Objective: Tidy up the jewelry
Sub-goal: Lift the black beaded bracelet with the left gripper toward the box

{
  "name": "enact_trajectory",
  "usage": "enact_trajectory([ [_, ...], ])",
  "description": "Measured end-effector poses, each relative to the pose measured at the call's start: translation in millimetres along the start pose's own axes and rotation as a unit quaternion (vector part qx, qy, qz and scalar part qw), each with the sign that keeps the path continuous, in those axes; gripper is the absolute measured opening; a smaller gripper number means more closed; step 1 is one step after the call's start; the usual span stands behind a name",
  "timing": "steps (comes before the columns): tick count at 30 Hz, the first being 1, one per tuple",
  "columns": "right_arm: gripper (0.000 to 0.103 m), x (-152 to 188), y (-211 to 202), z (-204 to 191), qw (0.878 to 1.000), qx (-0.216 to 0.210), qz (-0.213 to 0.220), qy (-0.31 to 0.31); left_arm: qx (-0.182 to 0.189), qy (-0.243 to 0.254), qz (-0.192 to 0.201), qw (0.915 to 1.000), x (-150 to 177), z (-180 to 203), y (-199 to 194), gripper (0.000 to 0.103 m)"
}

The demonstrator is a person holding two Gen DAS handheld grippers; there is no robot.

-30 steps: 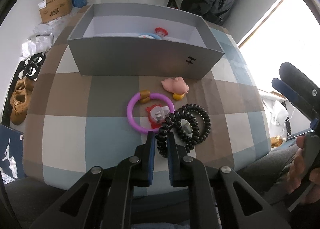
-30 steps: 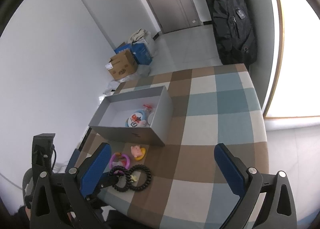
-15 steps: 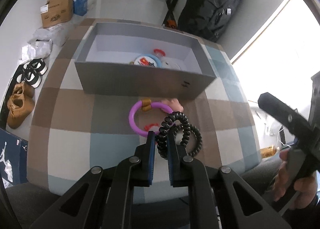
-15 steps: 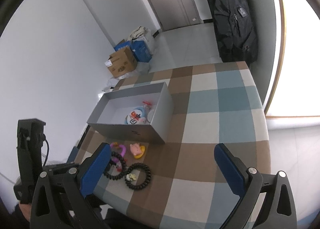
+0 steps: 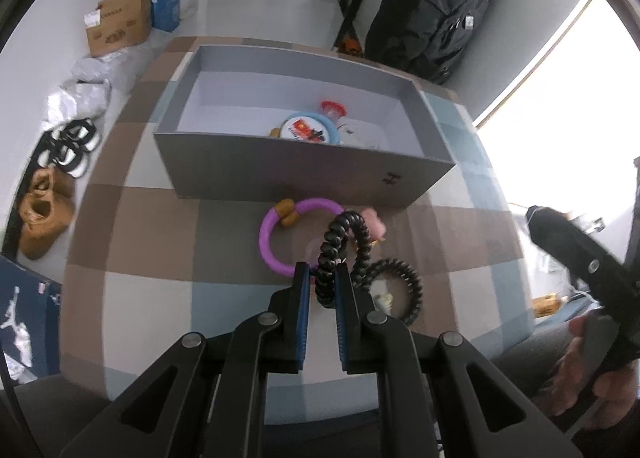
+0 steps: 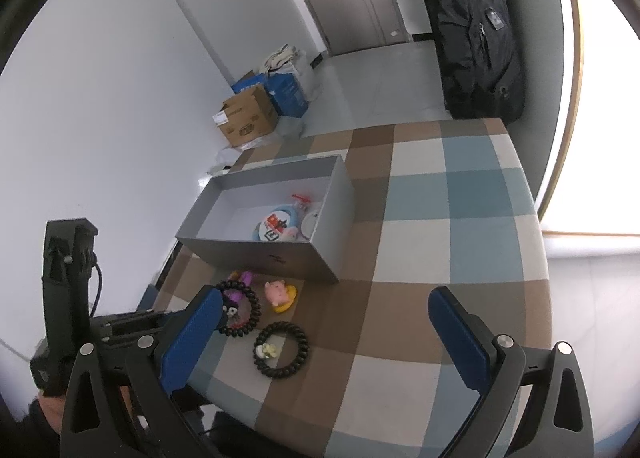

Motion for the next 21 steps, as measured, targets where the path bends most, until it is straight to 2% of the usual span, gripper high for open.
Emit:
enact_trajectory([
  [4,0.103,1,1,-2,1.0,0.0,-0.002,-0.005,-0.006,0.002,-0.023,0.9997,3,1,5,0.01],
  [8,0.103,0,2,-2,1.0,0.0,-0.003,-0.003,0.022,-0.009,-0.044,0.9988,3,-2,8,0.011],
  [11,0.103,0,1,-2,1.0,-0.001,-0.001,-0.002,0.047,-0.014,-0.053,0.9974,2,-1,9,0.018],
  [16,0.103,0,1,-2,1.0,-0.001,-0.001,-0.004,0.074,-0.022,-0.048,0.9959,-1,1,2,0.02],
  [18,0.103,0,2,-2,1.0,0.001,-0.003,-0.003,0.075,-0.023,-0.041,0.9961,-2,1,-1,0.02],
  [21,0.103,0,2,-2,1.0,0.0,-0.003,-0.001,0.055,-0.021,-0.037,0.9976,-4,-3,-2,0.02],
])
Point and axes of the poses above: each gripper's, at about its wrist camera, not at the fingertips, and y roughly the way its jaws point, z to its right, x to its underside, the point moved 2 cm from there along y, roughly the way its jaws point
